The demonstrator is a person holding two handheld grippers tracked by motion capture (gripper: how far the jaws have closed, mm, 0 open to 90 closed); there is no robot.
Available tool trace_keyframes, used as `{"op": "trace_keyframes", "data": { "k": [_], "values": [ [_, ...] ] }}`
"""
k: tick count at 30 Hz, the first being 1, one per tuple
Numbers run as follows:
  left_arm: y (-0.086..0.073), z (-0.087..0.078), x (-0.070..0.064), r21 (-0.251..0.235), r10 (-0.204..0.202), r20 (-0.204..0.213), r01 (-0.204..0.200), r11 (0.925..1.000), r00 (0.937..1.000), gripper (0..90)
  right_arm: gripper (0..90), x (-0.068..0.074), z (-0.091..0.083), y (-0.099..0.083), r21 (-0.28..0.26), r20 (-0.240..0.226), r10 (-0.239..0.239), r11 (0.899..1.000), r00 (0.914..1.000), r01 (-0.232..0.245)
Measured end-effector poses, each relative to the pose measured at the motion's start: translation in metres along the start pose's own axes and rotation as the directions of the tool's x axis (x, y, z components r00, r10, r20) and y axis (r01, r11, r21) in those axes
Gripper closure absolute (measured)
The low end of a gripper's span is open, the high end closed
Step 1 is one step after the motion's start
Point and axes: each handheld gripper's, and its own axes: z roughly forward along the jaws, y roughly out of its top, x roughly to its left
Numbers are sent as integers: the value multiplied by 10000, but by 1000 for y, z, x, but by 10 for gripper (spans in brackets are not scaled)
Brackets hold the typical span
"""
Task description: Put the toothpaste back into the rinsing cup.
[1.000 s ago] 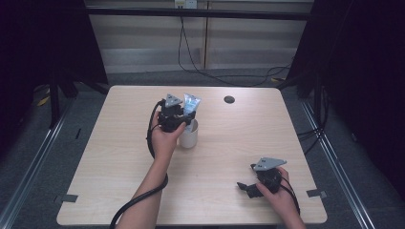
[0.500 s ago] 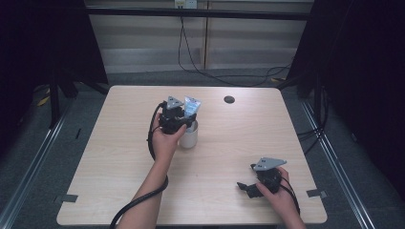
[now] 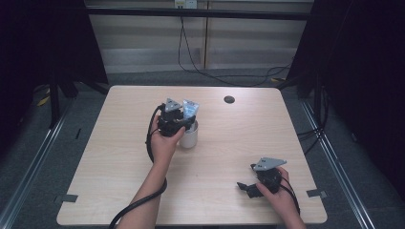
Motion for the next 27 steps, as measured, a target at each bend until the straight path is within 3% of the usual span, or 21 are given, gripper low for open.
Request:
{"op": "trace_keyframes", "data": {
  "k": [27],
  "values": [
    [-9, -2, -5, 408, 162, 61, -164, 9990, 9999, 560, 100, 0, 0, 0, 0, 1, 3, 10000, 10000, -3]
  ]
}}
